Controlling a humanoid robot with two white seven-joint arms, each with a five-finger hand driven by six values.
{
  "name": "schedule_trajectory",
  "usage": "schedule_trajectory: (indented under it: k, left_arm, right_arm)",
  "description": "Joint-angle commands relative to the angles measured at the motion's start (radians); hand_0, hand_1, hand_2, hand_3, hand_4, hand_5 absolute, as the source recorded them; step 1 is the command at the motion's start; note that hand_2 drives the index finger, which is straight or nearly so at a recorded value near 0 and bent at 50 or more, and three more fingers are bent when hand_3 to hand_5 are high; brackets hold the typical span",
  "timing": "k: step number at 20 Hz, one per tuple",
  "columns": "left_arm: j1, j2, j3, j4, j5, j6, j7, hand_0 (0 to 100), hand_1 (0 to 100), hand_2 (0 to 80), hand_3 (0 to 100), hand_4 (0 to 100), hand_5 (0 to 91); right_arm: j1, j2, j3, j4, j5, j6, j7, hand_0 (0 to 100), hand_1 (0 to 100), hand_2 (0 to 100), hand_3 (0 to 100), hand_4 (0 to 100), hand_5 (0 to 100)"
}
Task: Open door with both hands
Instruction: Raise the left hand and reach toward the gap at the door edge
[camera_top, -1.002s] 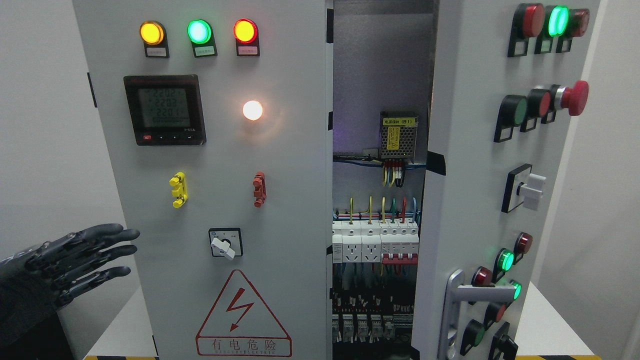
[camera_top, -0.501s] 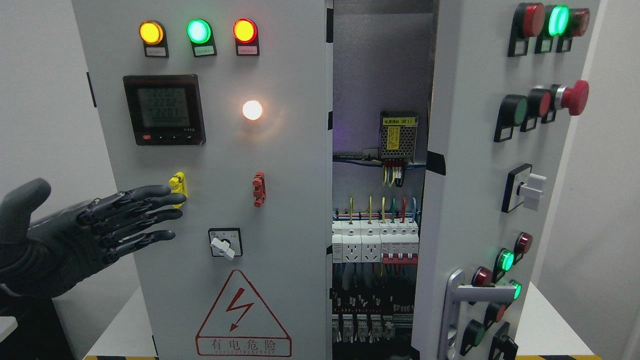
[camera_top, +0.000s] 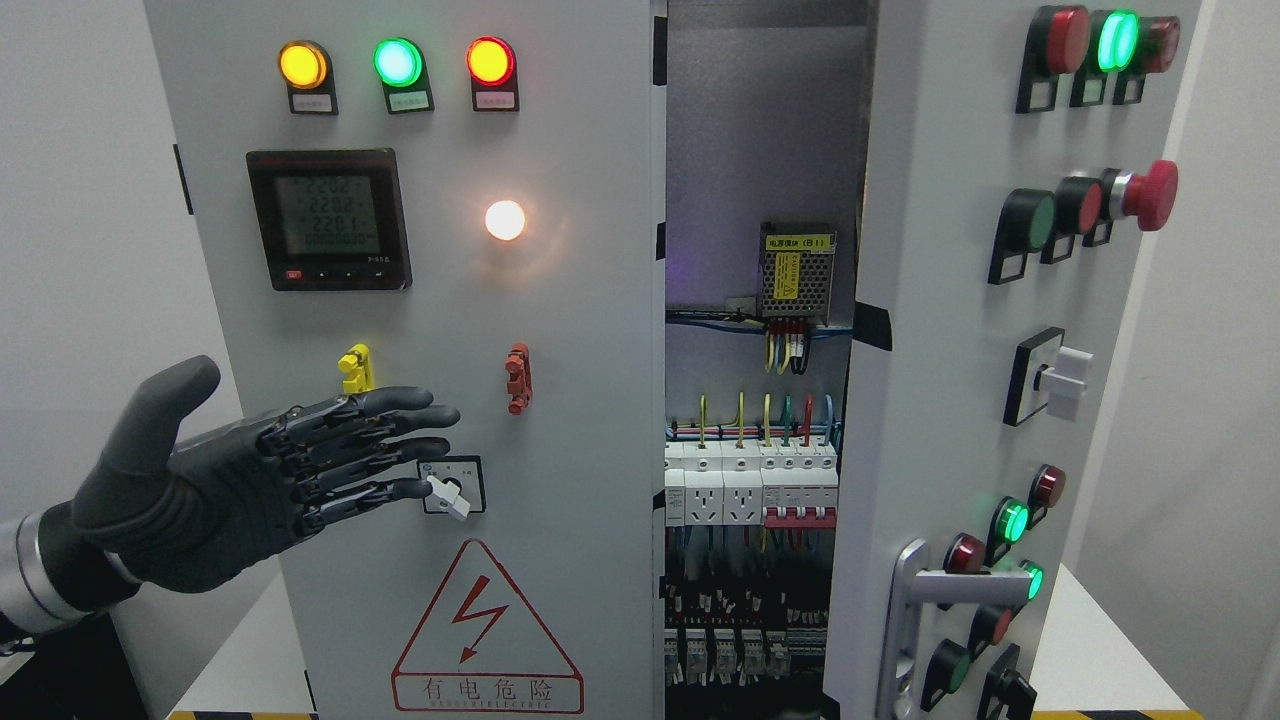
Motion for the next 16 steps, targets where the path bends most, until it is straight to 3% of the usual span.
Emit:
schedule_trajectory:
  k: [1, 4, 12, 16]
  left_arm:
    - [-0.239, -0.032, -0.459, 0.019, 0.108, -0.007, 0.000, 0, 0, 0.0, 0, 3, 0.0]
    - [-0.275, -0.055, -0.467, 0.017, 0.131, -0.001, 0.000, 0, 0, 0.0, 0, 3, 0.0]
    - [-0.508, -0.131, -0.692, 0.017, 0.249, -0.003, 0.001, 0, 0, 0.0, 0, 3, 0.0]
    - [-0.562, -0.208, -0.705, 0.019, 0.303, -0.003, 0.032, 0, 0, 0.0, 0, 3, 0.0]
  right_arm:
    - [0.000, 0.000, 0.000, 0.000, -0.001, 0.000, 0.000, 11, 0, 0, 0, 0, 0]
    - [0.000, 0.000, 0.000, 0.000, -0.001, 0.000, 0.000, 11, 0, 0, 0, 0, 0]
    - [0.000, 0.000, 0.000, 0.000, -0.001, 0.000, 0.000, 11, 0, 0, 0, 0, 0]
    - [0.000, 0.000, 0.000, 0.000, 0.001, 0.000, 0.000, 11, 0, 0, 0, 0, 0]
